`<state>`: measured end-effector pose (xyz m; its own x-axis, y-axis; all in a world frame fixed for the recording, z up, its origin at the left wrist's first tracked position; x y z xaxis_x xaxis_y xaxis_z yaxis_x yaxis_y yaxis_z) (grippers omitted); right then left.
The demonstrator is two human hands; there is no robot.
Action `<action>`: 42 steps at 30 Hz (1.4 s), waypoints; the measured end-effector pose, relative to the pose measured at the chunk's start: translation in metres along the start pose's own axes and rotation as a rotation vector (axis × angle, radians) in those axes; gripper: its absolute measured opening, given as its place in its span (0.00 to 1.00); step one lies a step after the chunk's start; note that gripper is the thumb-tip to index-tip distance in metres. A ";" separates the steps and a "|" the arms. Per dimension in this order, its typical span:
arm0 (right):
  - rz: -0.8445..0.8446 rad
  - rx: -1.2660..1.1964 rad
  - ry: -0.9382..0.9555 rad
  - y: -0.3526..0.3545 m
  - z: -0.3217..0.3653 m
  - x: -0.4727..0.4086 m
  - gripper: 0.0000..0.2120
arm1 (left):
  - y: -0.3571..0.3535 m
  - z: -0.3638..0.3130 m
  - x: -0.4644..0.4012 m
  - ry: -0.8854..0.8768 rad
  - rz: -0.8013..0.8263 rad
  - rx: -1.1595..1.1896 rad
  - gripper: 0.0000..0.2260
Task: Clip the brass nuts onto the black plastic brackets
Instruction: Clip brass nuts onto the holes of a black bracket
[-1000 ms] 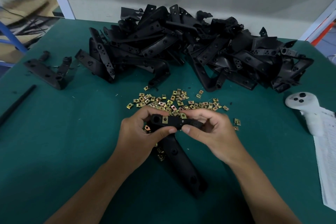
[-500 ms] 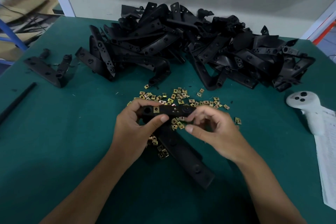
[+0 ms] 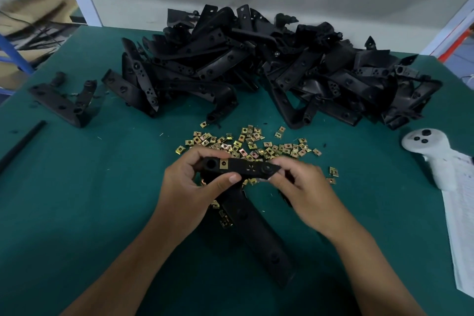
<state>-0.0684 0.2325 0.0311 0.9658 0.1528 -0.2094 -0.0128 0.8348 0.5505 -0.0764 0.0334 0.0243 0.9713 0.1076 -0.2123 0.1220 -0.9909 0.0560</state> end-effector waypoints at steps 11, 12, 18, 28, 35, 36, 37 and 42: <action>-0.113 -0.684 -0.343 0.005 -0.013 -0.004 0.11 | -0.007 -0.002 0.005 -0.010 0.076 -0.036 0.13; -0.120 -0.693 -0.356 0.006 -0.013 -0.004 0.10 | -0.007 -0.003 0.005 -0.019 0.076 -0.044 0.13; -0.125 -0.688 -0.380 0.007 -0.012 -0.003 0.07 | -0.009 -0.004 0.005 -0.029 0.082 -0.037 0.13; -0.079 -0.584 -0.377 -0.001 -0.010 0.000 0.07 | -0.010 -0.002 0.005 -0.052 0.106 -0.056 0.14; -0.060 -0.581 -0.380 -0.006 -0.009 0.001 0.09 | -0.011 -0.001 0.005 -0.049 0.121 -0.027 0.15; -0.054 -0.579 -0.388 -0.008 -0.009 0.001 0.10 | -0.011 -0.001 0.005 -0.048 0.121 -0.027 0.15; -0.050 -0.579 -0.398 -0.009 -0.010 0.002 0.10 | -0.011 -0.001 0.005 -0.046 0.119 -0.023 0.16; -0.039 -0.588 -0.422 -0.009 -0.014 0.002 0.06 | -0.011 -0.002 0.006 -0.055 0.109 -0.021 0.16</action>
<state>-0.0698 0.2324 0.0140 0.9846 -0.0015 0.1750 0.0017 1.0000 -0.0012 -0.0716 0.0453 0.0240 0.9663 -0.0060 -0.2575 0.0209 -0.9946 0.1018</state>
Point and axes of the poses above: each hand's wrist, its own x-axis away from the middle knuckle, its own y-axis out of the back of the hand, z = x × y, the point moved 8 cm from there along -x, towards the middle knuckle, and after that the axes turned 8 degrees about -z, right-handed, at the moved point
